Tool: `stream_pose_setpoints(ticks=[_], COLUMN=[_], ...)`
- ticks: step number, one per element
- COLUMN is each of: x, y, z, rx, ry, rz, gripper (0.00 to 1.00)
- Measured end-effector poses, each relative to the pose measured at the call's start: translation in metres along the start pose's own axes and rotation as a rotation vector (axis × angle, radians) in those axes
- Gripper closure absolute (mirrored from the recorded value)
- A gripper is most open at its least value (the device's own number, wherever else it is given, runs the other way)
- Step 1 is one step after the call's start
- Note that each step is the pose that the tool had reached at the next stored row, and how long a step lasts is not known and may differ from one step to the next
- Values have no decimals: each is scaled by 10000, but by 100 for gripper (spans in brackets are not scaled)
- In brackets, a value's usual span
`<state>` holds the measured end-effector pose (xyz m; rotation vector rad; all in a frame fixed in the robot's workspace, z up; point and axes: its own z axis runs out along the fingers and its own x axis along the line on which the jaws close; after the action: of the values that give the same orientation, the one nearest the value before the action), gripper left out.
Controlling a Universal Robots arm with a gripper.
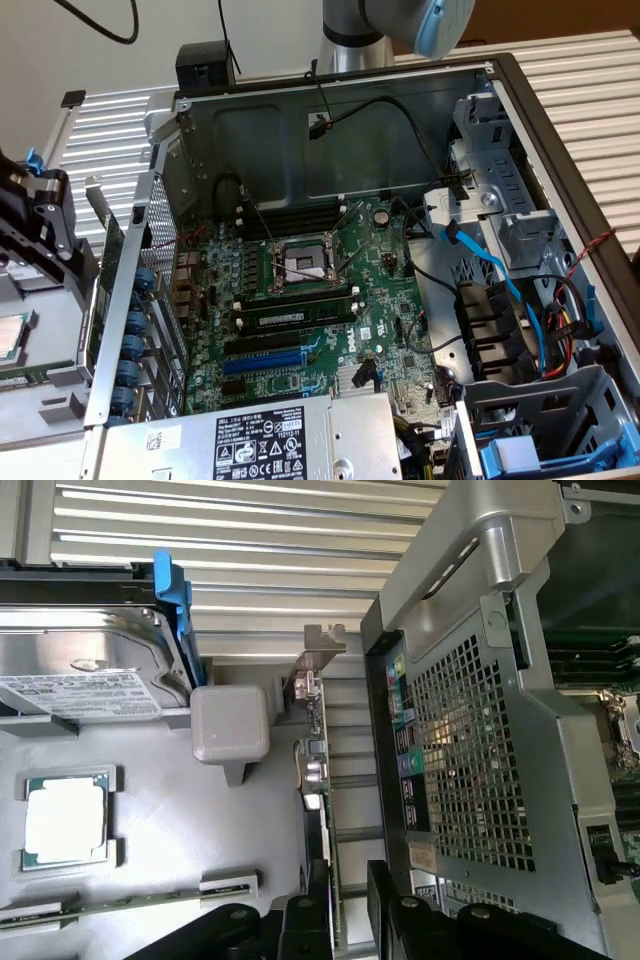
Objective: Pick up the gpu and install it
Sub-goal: 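Pick up the gpu and move the gpu toward the slot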
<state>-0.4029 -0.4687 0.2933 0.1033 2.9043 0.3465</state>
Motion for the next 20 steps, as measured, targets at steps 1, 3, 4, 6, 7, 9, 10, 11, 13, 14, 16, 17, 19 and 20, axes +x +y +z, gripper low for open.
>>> stream_pose_setpoints(ticks=[1,3,4,6,7,9,10,11,13,14,16,17,19,20], x=[0,-7,-14,-25,-32,-40,-45,-50,-64,-64,-63,-61,-54,-50], y=[-14,-43,-53,-59,-60,-62,-63,-64,-68,-71,-73,-76,-85,-90], z=[10,35,47,69,77,90,95,100,123,139,148,160,195,212], rx=[-49,-128,-144,-145,-138,-105,-81,-64,-46,-44,-41,-41,-43,-43], ry=[0,3,3,22,70,198,277,354,442,444,447,447,445,445], rz=[15,36,41,46,57,84,99,115,135,136,137,136,136,135], gripper=[71,69,57,51,51,45,45,45,43,37,31,31,31,31])
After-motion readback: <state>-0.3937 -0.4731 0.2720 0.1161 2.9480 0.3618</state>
